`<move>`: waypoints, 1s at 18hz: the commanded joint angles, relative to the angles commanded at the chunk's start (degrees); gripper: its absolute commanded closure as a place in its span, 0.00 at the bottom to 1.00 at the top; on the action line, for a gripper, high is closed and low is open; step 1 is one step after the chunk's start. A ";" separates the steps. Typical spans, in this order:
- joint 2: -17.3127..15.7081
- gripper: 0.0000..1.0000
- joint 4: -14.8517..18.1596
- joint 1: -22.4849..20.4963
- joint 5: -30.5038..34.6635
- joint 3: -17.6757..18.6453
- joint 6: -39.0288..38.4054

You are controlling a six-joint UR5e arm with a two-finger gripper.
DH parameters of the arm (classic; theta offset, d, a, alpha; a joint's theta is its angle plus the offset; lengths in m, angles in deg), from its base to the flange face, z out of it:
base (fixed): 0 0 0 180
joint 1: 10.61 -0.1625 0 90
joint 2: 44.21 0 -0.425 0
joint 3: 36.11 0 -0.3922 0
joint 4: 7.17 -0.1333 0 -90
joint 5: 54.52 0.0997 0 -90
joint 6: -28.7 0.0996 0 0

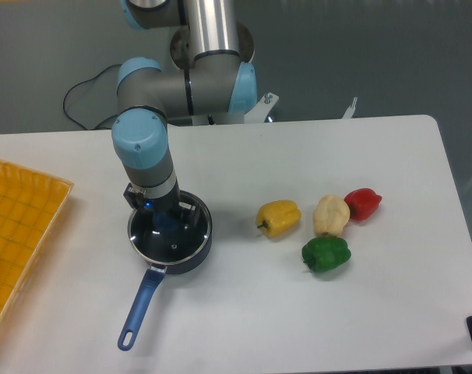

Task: Open the lid
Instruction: 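Close the gripper around the blue lid knob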

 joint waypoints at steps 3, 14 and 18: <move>-0.09 0.38 0.00 0.00 0.00 0.00 -0.18; -0.97 0.48 0.26 -0.35 -0.70 -0.53 -0.26; -1.49 0.48 1.05 -0.88 -0.53 -0.88 -0.09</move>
